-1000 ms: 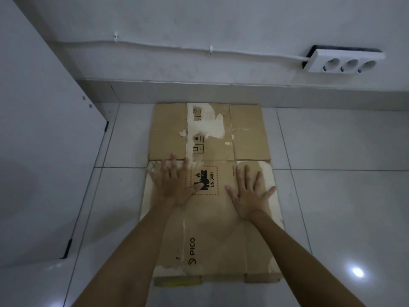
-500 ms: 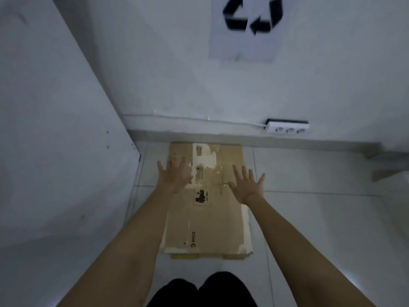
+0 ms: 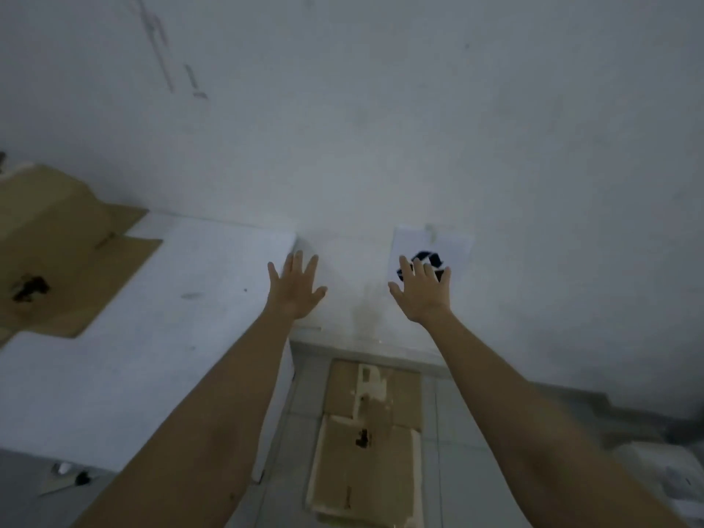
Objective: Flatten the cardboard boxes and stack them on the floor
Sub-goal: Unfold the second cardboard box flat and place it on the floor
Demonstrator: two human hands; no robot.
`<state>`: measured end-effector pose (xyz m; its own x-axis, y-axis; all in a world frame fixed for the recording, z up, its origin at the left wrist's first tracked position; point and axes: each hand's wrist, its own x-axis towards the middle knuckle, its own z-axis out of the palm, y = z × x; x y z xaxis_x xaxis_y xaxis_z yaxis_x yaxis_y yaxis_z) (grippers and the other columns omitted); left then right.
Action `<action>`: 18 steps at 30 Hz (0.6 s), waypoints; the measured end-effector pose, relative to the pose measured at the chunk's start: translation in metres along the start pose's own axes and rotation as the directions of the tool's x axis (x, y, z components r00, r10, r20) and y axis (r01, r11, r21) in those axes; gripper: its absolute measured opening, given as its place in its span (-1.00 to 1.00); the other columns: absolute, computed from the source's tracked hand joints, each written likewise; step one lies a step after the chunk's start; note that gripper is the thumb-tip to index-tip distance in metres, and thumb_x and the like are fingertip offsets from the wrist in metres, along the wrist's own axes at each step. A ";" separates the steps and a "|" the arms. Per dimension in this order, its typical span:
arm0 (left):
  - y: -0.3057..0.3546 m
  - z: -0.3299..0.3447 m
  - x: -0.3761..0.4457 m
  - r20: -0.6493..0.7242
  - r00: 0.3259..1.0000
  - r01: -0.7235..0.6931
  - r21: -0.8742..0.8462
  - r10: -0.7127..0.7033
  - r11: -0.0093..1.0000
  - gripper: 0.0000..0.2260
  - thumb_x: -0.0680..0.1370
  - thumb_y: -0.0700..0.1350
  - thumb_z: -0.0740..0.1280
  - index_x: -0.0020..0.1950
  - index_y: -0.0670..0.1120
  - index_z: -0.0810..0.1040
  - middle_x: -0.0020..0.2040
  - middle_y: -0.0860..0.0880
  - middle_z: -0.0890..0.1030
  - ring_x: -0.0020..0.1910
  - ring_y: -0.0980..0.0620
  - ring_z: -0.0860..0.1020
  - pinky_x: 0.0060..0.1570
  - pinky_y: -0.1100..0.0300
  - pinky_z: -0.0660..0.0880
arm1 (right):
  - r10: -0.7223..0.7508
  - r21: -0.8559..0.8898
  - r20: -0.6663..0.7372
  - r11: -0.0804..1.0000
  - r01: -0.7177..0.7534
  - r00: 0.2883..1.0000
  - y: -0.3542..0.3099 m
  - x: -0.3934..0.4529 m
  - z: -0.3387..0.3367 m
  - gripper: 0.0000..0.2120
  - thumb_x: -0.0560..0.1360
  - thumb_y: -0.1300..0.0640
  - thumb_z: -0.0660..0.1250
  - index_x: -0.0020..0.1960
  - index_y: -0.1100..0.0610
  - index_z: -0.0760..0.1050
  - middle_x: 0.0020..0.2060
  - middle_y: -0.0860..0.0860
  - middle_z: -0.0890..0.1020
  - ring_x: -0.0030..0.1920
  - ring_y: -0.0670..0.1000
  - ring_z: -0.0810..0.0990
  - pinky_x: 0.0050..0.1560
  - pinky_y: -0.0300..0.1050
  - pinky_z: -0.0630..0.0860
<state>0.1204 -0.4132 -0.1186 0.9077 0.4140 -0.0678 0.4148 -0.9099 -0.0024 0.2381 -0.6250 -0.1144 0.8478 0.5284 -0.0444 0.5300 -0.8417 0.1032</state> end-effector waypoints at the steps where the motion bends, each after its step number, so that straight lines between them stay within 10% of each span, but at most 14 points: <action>1: -0.010 -0.015 -0.003 -0.012 1.000 0.016 0.004 -0.016 1.000 -0.38 0.63 0.20 0.02 0.59 -0.04 -0.09 0.59 -0.14 -0.07 0.57 -0.12 -0.06 0.45 -0.25 -0.10 | -0.012 0.003 -0.024 1.000 0.012 1.000 -0.008 0.003 -0.018 -0.39 0.62 -0.20 -0.13 0.58 0.06 -0.11 0.53 0.10 0.14 0.50 0.14 0.16 0.44 0.35 0.01; 18: -0.284 -0.091 -0.039 -0.123 0.989 0.076 -0.044 -0.081 0.996 -0.38 0.62 0.16 0.11 0.58 -0.07 0.01 0.57 -0.18 -0.01 0.56 -0.16 -0.04 0.46 -0.25 0.03 | -0.072 0.026 -0.198 0.997 0.079 0.978 -0.269 0.010 -0.123 -0.41 0.63 -0.17 -0.10 0.56 0.08 -0.05 0.52 0.11 0.16 0.50 0.12 0.16 0.44 0.36 -0.04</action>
<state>-0.0271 -0.1689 -0.0242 0.8718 0.4867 0.0557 0.4854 -0.8735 0.0363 0.1021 -0.3796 -0.0207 0.7873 0.5992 0.1458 0.5954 -0.8001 0.0732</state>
